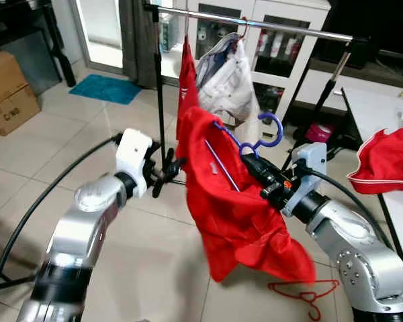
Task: Hang hanger
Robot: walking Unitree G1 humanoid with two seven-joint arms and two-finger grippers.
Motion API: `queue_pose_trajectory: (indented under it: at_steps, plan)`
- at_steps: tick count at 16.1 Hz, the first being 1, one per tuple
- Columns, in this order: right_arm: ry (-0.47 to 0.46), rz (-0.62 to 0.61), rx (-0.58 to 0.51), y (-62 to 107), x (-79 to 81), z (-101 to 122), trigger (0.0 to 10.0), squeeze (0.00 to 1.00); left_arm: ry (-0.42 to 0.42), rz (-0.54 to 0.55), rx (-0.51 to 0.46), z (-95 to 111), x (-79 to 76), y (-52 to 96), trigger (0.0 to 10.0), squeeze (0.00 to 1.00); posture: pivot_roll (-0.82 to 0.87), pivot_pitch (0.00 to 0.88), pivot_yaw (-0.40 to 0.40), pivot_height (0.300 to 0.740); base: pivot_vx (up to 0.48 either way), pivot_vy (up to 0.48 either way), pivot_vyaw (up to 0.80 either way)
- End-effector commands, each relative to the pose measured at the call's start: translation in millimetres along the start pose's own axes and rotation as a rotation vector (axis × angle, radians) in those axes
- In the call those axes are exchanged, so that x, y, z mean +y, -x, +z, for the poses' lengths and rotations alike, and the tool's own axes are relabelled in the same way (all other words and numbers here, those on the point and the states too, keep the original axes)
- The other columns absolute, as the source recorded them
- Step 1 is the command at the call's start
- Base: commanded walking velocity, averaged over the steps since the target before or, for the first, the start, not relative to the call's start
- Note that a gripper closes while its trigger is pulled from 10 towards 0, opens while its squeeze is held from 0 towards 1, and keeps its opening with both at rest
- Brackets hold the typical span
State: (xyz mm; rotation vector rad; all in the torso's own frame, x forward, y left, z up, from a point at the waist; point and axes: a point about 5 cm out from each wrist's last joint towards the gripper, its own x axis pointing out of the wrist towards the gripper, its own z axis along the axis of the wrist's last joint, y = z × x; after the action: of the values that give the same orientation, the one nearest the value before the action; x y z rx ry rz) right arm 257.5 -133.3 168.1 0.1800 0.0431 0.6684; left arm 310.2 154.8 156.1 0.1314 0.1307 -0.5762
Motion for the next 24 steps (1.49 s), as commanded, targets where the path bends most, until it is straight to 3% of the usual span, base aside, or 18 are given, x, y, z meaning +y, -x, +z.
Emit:
queue_pose_trajectory:
  at_steps: [1,11,18,20,24]
  plan:
    - [0.021,0.043,-0.046,0.8,4.7,14,0.0,0.0,-0.006,-0.043,-0.002,1,-1.2,-4.7,0.0,0.0,-0.12,0.0,-0.048,0.74,0.0,0.0,0.0]
    - [-0.022,0.166,-0.097,6.7,20.3,27,0.0,0.0,0.028,-0.162,-0.01,-4,-4.5,-18.6,0.0,0.0,-0.13,0.0,-0.049,0.74,0.0,0.0,0.0]
    - [-0.03,0.175,-0.071,9.2,18.8,24,0.0,0.0,0.006,-0.213,-0.034,1,-4.4,-21.1,0.0,0.0,-0.13,0.0,-0.047,0.74,0.0,0.0,0.0]
    - [-0.023,0.168,-0.07,8.7,18.1,24,0.0,0.0,0.003,-0.213,-0.037,1,-5.4,-20.5,0.0,0.0,-0.13,0.0,-0.046,0.74,0.0,0.0,0.0]
    - [-0.017,0.137,-0.075,5.5,12.5,24,0.0,0.0,0.018,-0.038,-0.02,-5,0.8,-13.1,0.0,0.0,-0.11,0.0,-0.061,0.74,0.0,0.0,0.0]
